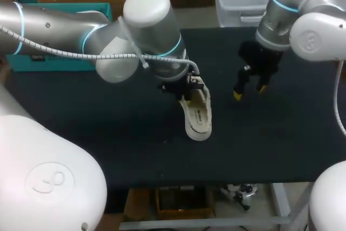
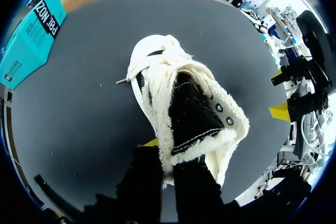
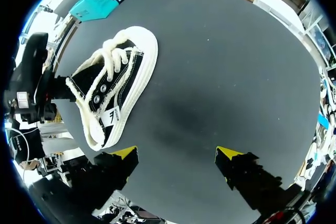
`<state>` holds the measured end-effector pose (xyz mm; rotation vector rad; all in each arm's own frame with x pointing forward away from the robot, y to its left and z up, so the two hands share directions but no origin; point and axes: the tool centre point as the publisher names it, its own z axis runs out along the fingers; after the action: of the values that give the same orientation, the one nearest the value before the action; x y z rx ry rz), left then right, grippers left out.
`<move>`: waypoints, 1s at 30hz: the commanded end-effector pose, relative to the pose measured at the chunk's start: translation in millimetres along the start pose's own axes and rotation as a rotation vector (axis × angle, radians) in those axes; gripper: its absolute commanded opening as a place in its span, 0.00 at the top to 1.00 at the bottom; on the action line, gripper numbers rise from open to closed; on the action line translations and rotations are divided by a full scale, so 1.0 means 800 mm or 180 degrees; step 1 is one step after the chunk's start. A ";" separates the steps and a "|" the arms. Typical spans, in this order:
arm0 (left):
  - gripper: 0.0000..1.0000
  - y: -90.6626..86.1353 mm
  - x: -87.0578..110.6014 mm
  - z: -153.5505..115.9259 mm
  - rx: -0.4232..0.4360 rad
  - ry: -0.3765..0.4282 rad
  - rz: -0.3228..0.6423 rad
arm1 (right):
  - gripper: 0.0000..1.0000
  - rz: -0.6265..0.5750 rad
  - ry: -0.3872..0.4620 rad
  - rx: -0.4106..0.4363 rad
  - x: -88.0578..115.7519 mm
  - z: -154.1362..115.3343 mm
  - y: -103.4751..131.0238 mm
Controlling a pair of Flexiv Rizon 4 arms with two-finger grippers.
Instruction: Open the shoe tongue, take the insole out of the shoe, put the insole back into the shoe, and pack the shoe into the shoebox
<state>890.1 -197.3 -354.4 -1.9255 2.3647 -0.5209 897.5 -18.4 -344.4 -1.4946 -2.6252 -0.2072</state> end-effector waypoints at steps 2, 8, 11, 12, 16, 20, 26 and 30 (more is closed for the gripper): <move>1.00 0.006 -0.009 -0.021 0.0039 0.0072 0.0093 | 0.00 -0.0202 -0.0093 -0.0012 0.011 -0.005 -0.011; 1.00 0.009 -0.023 -0.044 0.0016 0.0135 0.0431 | 0.00 -0.0597 -0.0199 0.0200 0.023 -0.019 -0.014; 1.00 0.004 -0.031 -0.059 0.0029 0.0178 0.0654 | 0.00 -0.0831 -0.0205 0.0304 0.028 -0.029 -0.016; 1.00 0.004 -0.033 -0.063 0.0038 0.0156 0.0709 | 0.00 -0.0854 -0.0196 0.0323 0.028 -0.032 -0.017; 1.00 0.004 -0.033 -0.082 0.0023 0.0236 0.1073 | 0.00 -0.1072 -0.0163 0.0333 0.027 -0.046 -0.021; 1.00 0.001 -0.036 -0.098 0.0009 0.0296 0.1356 | 0.00 -0.1204 -0.0169 0.0353 0.030 -0.054 -0.023; 1.00 -0.004 -0.037 -0.116 -0.0017 0.0357 0.1845 | 0.00 -0.1533 -0.0202 0.0325 0.036 -0.061 -0.025; 1.00 -0.005 -0.040 -0.127 -0.0072 0.0370 0.2124 | 0.00 -0.1795 -0.0271 0.0368 0.039 -0.061 -0.026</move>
<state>877.0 -149.8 -274.8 -1.0420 2.8436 -0.5579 870.0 -13.4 -292.6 -0.7252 -2.9923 -0.0400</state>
